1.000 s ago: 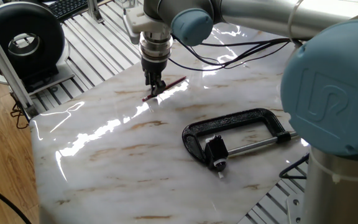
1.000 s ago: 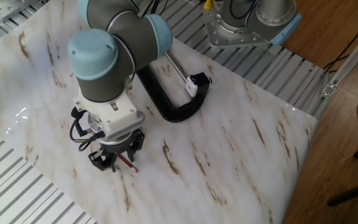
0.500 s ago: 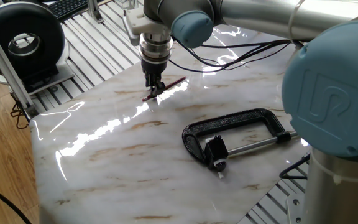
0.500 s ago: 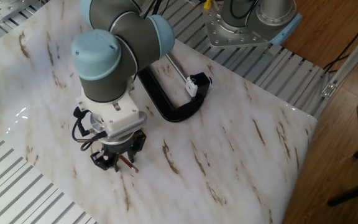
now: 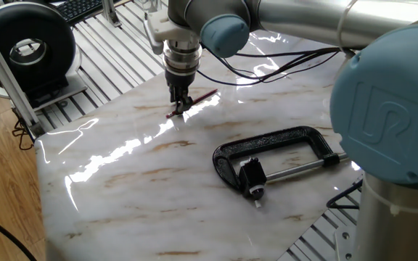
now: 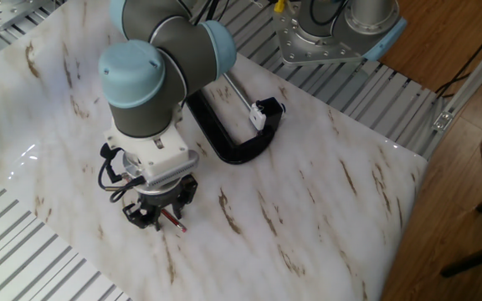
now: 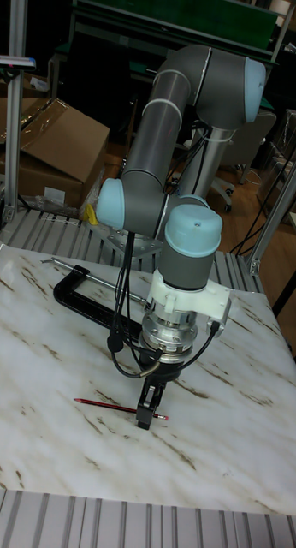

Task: Insert the pencil into the pencil sharpener

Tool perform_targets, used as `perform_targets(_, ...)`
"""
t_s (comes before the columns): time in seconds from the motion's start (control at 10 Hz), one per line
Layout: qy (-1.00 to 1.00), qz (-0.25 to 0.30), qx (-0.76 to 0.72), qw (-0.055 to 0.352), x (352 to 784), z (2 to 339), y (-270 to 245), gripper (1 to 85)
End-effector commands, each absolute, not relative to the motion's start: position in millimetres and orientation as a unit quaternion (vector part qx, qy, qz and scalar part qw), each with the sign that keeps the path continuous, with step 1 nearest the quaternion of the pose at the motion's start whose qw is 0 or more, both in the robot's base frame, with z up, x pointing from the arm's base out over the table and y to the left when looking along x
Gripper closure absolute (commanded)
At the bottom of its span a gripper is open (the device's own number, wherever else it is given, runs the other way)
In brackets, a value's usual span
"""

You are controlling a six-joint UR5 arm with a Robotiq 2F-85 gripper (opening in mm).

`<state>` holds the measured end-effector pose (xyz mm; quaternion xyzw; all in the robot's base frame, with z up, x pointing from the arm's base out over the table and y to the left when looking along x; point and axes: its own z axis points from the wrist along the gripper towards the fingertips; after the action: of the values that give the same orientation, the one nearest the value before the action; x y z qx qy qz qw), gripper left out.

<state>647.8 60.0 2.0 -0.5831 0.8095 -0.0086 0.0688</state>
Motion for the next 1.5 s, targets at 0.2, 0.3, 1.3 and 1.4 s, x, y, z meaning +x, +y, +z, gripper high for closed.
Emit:
perform_targets(0.2,0.816,-0.003,-0.573,0.076,648,0,65,43.3)
perform_targets(0.3,0.819,-0.003,-0.569,0.076,647,0,65,46.3)
perform_targets(1.3,0.859,-0.013,-0.507,0.073,657,26,46,84.7)
perform_targets(1.4,0.869,-0.02,-0.49,0.067,662,41,35,84.7)
